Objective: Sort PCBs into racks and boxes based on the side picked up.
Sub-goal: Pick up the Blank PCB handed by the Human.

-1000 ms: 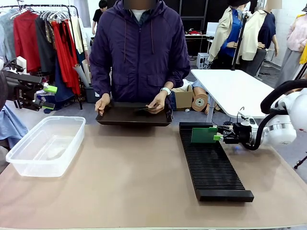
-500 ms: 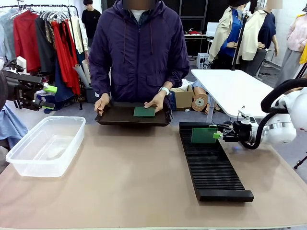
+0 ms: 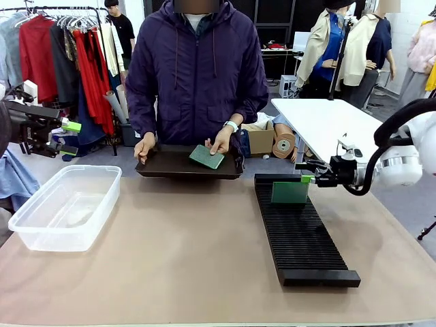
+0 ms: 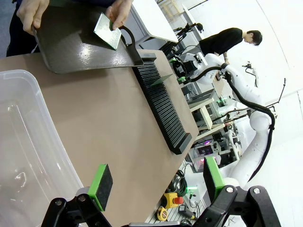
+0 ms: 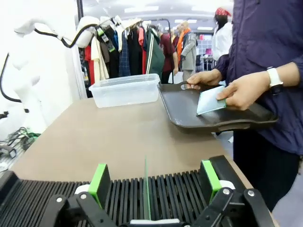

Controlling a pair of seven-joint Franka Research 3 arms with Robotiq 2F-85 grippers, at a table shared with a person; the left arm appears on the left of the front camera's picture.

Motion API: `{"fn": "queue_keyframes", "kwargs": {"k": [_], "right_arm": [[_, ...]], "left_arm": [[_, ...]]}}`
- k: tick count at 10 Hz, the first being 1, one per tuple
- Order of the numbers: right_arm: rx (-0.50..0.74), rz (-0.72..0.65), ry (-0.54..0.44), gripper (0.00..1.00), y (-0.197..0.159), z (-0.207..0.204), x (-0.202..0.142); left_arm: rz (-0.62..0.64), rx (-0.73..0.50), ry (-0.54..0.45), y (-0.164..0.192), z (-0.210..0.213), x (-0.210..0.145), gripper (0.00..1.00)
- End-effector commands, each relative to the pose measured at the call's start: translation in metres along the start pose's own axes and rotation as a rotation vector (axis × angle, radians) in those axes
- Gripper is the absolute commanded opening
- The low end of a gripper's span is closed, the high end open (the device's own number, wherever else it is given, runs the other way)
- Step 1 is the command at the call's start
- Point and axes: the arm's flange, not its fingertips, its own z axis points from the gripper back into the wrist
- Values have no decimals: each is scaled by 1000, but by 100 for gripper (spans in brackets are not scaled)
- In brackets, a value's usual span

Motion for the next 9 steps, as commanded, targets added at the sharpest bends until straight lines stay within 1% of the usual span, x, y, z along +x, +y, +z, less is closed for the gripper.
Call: {"fn": "queue_keyframes", "kwargs": {"k": [1,2,5,6,7,9], "right_arm": [[0,-47,78,100,27,-9,32],[5,-92,92,100,37,-12,45],[32,-309,90,100,69,-20,76],[-1,-398,101,100,78,-20,83],[5,-504,86,100,88,-22,89],[-2,-655,38,100,104,-23,101]], "left_arm": [[-2,-3,-2,-1,0,0,100],[-2,-3,-2,-1,0,0,100],[-2,-3,-2,-1,0,0,100],[-2,-3,-2,-1,0,0,100],[-2,-3,-2,-1,0,0,100],[-2,-3,-2,-1,0,0,100]]}}
